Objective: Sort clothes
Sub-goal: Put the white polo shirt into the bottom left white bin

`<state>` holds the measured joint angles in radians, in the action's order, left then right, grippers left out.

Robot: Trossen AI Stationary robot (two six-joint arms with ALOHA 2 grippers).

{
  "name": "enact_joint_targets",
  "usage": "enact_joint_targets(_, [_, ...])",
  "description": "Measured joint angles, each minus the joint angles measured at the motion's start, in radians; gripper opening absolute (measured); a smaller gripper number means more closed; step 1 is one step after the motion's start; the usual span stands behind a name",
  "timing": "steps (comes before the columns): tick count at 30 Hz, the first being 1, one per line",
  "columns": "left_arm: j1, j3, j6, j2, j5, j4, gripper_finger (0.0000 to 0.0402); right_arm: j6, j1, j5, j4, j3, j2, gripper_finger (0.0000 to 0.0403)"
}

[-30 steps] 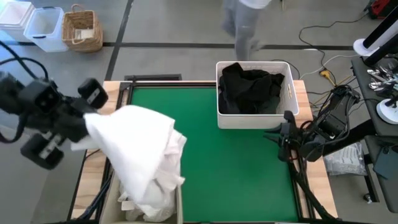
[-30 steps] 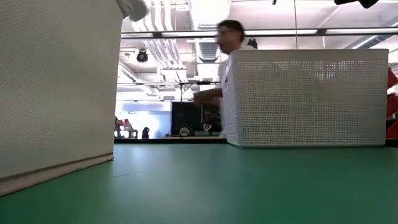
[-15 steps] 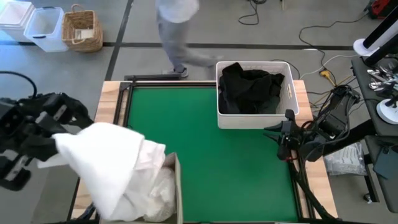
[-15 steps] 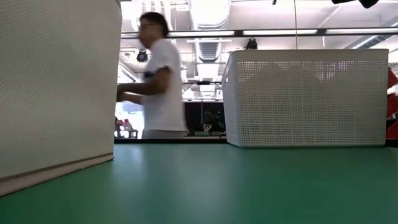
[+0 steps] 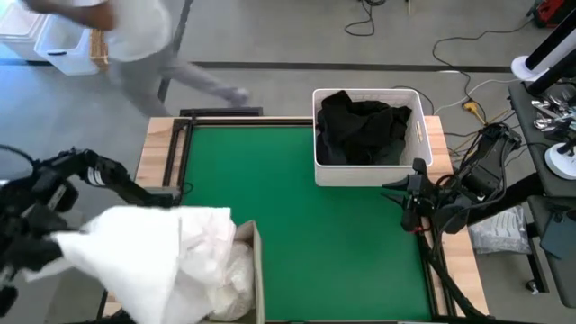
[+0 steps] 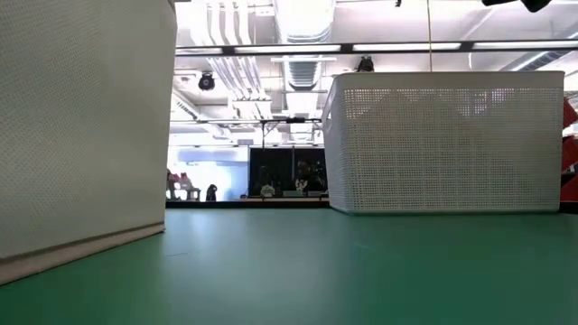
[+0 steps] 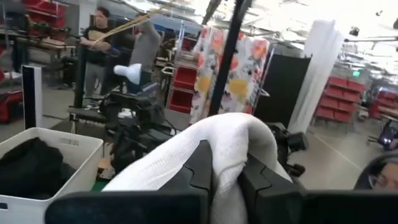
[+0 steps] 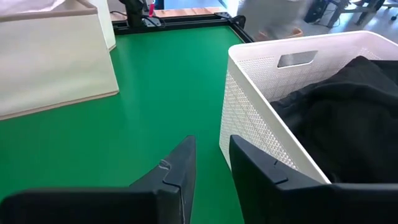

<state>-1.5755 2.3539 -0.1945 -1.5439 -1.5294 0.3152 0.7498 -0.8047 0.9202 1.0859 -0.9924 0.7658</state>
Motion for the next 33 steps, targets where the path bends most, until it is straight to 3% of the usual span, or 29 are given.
enact_joint_targets(10, [-0.039,0.0,-0.021,-0.076,-0.043,-0.034,0.0008,0.002,0.0,0.0,-0.001,0.0,0.0,0.0091])
enact_joint_targets(24, [0.201,0.0,-0.032,-0.133,-0.034,0.076,0.0008,-0.002,0.0,0.023,0.0,0.0,0.0,0.0093])
enact_joint_targets(29, [0.238,-0.001,0.06,-0.146,-0.028,0.263,0.0008,-0.002,0.0,0.023,0.001,0.0,0.0,0.0098])
enact_joint_targets(33, [0.24,-0.002,0.205,-0.154,0.076,0.488,0.0008,-0.002,0.0,0.023,0.001,0.0,0.0,0.0095])
